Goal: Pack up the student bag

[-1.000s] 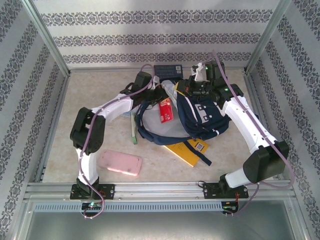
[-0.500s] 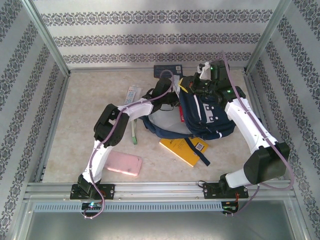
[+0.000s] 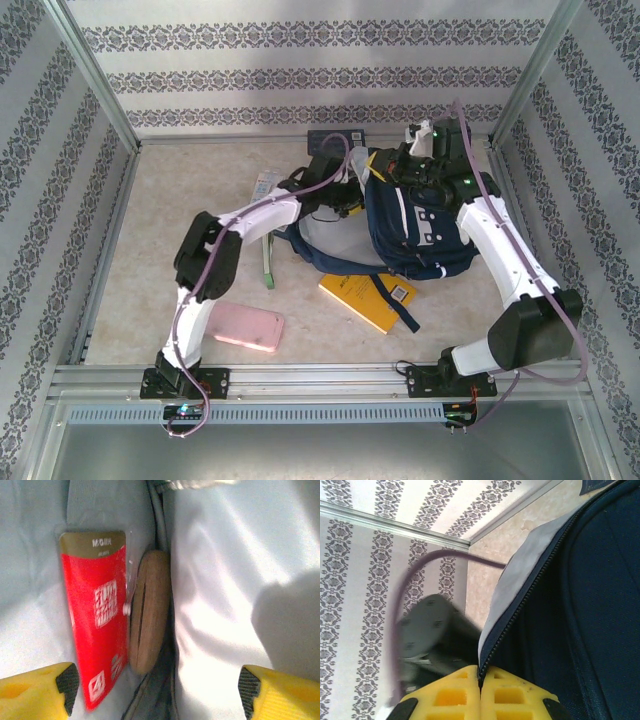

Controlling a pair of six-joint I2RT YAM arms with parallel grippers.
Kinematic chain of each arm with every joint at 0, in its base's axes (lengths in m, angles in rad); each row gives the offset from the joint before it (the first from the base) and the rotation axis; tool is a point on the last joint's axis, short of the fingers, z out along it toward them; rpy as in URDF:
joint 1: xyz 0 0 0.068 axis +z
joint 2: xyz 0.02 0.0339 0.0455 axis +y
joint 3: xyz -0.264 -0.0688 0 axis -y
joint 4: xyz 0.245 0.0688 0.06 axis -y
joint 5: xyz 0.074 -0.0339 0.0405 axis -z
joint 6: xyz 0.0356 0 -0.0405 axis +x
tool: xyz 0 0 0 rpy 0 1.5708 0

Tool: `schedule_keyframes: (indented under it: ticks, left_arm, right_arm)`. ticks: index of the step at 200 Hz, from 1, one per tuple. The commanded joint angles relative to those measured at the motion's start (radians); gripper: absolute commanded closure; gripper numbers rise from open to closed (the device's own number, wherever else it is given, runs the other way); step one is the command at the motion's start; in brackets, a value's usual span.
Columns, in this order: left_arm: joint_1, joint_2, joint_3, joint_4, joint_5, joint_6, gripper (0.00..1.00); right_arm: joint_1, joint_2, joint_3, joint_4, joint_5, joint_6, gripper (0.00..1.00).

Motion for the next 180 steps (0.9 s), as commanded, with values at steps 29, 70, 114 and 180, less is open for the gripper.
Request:
schedule_keyframes:
  ticks: [29, 70, 114, 180]
  left_arm:
    - [0.002, -0.341, -0.039, -0.490, -0.159, 0.372, 0.20]
    - [0.095, -0.580, -0.284, -0.623, -0.348, 0.391, 0.15]
    - [0.209, -0.676, -0.452, -0.668, -0.369, 0.380, 0.06]
    - [0.209, -0.594, -0.478, -0.729, -0.458, 0.391, 0.01]
  right_arm:
    - [-0.010, -0.055, 0.018, -0.063, 0.051, -0.126, 1.00]
    - [-0.009, -0.078, -0.006, -0.080, 0.056, -0.148, 1.00]
    - [-0.010, -0.094, -0.022, -0.097, 0.068, -0.167, 1.00]
    - [-0.007, -0.111, -0.041, -0.112, 0.067, -0.178, 1.00]
